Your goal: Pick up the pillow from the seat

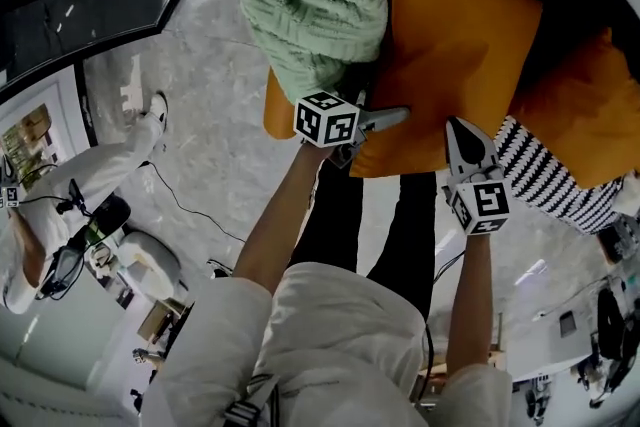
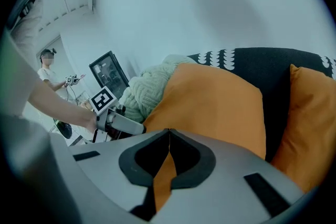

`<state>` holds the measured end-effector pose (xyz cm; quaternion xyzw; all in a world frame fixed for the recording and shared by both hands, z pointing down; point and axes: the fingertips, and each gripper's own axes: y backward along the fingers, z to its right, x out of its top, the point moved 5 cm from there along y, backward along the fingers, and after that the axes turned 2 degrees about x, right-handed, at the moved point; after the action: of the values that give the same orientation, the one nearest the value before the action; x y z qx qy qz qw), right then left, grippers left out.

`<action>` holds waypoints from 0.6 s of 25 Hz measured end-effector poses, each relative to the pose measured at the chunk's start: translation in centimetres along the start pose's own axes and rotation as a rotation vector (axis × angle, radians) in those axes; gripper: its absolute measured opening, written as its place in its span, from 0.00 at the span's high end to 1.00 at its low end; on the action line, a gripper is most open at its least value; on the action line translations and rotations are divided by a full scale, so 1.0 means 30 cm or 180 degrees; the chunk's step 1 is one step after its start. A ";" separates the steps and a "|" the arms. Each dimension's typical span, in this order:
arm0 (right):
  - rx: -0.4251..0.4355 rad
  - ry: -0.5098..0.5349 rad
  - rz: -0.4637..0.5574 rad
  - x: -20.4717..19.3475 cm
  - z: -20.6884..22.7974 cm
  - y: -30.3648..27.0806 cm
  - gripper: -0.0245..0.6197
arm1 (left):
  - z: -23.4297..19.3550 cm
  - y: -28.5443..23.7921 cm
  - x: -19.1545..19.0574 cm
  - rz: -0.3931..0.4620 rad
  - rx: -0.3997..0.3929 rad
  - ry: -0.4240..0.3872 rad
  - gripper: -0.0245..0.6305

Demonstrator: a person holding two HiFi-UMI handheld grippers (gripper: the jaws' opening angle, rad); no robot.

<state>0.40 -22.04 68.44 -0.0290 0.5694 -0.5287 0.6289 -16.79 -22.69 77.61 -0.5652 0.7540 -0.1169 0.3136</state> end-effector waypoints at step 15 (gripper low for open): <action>0.0009 -0.0227 0.0124 -0.130 0.142 0.032 0.95 | -0.013 -0.107 -0.007 -0.0249 -0.0222 0.0063 0.06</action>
<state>4.99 -21.31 71.99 -0.0358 0.5462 -0.5158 0.6590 -14.49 -23.63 79.70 -0.6036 0.7380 -0.1084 0.2814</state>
